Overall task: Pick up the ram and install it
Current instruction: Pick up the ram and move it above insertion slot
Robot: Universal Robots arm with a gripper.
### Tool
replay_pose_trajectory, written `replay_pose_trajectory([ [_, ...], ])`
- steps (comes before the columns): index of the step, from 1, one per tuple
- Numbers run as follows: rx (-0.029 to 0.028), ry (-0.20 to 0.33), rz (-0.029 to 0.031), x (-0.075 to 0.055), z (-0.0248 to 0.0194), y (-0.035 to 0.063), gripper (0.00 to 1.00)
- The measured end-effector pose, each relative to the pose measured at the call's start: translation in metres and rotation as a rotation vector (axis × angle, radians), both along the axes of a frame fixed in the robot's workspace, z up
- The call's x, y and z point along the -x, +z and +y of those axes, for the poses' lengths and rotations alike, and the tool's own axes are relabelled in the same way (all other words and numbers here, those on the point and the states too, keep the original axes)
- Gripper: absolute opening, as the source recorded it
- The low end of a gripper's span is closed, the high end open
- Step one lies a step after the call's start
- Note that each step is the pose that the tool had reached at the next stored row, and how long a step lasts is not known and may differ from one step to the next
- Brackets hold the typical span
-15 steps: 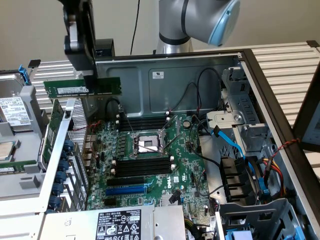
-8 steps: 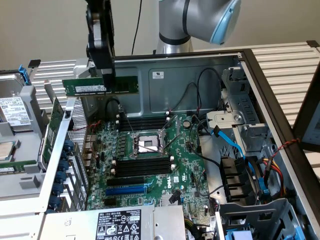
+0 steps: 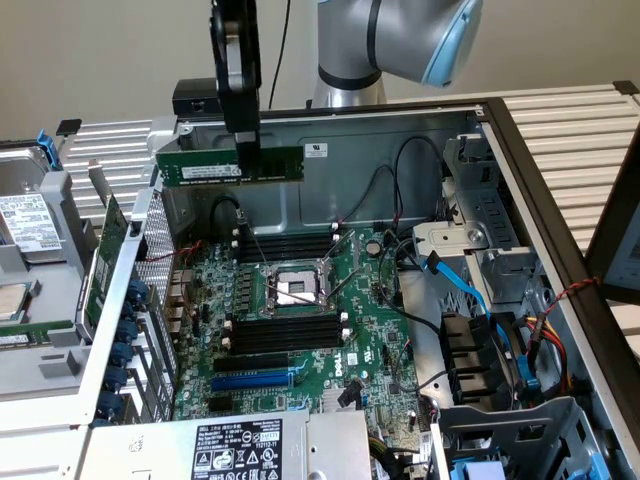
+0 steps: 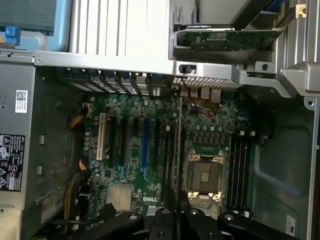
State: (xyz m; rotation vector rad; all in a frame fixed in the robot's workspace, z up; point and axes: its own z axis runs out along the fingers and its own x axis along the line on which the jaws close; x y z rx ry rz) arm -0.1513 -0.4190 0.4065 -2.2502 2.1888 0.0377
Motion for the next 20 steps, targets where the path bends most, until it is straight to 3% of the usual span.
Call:
replay_pose_trajectory([
  [10, -0.0006, 0.000, 0.0000, -0.014, 0.0173, -0.0006, 0.13],
  [15, -0.0033, 0.000, 0.0000, -0.027, 0.0219, -0.0007, 0.13],
  [20, -0.0113, 0.000, 0.0000, -0.040, 0.0239, -0.0016, 0.13],
])
